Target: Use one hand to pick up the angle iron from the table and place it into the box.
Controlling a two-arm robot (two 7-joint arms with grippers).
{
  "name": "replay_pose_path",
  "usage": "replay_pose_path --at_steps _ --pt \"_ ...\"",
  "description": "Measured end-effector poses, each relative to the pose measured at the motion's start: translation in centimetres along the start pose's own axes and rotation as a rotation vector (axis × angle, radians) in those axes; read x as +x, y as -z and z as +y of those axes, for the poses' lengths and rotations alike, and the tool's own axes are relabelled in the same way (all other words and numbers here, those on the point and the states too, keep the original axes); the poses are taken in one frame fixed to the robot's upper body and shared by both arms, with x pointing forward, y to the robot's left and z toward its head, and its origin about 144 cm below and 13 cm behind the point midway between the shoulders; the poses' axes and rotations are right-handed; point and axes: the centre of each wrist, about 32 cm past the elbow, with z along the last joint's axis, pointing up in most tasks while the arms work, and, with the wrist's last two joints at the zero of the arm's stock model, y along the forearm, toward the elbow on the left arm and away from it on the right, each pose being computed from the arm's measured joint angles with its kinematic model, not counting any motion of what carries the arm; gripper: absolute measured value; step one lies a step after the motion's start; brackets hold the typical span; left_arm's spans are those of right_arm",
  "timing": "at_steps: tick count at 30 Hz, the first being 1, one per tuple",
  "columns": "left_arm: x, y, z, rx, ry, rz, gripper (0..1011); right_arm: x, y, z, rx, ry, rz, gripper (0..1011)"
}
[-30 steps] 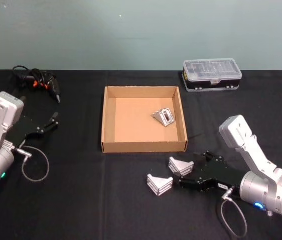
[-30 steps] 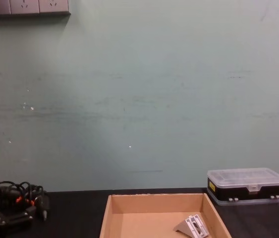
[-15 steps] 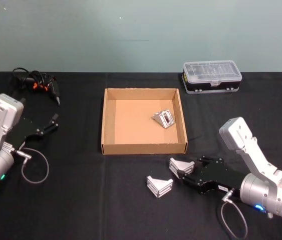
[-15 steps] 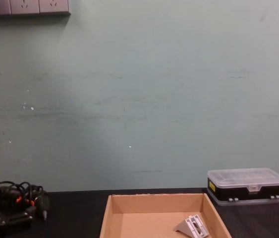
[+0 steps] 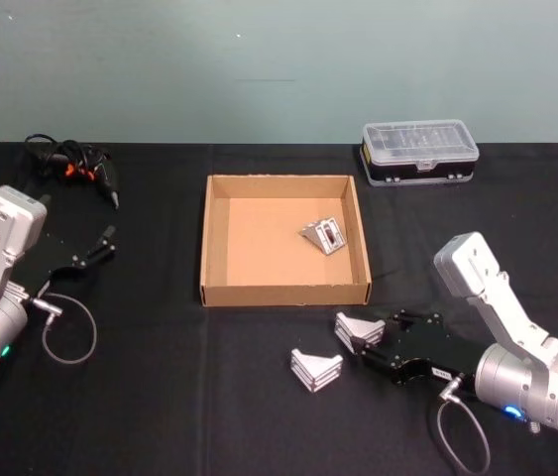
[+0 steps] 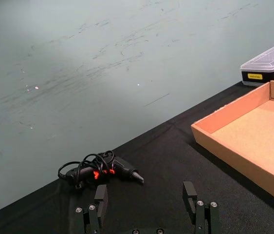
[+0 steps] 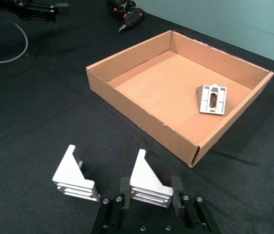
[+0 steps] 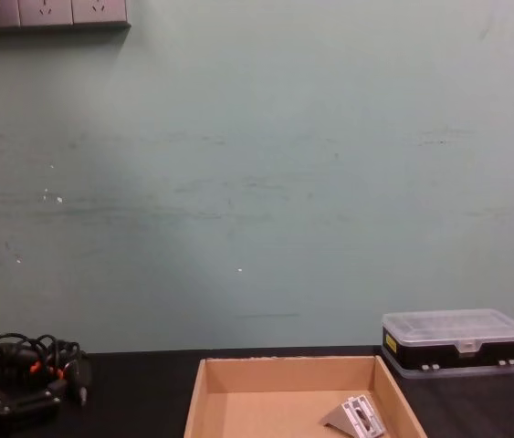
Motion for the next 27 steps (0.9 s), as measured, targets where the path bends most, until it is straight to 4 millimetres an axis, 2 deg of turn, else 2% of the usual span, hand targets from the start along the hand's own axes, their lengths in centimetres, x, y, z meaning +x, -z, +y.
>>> replay_pose_path --at_steps 7,10,15,19,27 --pt "0.0 0.0 0.0 0.000 0.000 0.000 1011 -0.5 -0.9 -1.3 0.054 -0.009 -0.027 507" --pt "0.0 0.0 0.0 0.000 0.000 0.000 1011 -0.8 -2.0 -2.2 0.093 -0.017 -0.033 507" --pt "0.0 0.0 0.0 0.000 0.000 0.000 1011 -0.6 -3.7 -2.5 0.127 -0.023 -0.037 507" --pt "0.0 0.0 0.0 0.000 0.000 0.000 1011 0.1 -6.6 -1.2 0.139 -0.020 -0.030 507" --pt "0.0 0.0 0.0 0.000 0.000 0.000 1011 1.0 -10.0 2.5 0.108 0.000 -0.032 508"
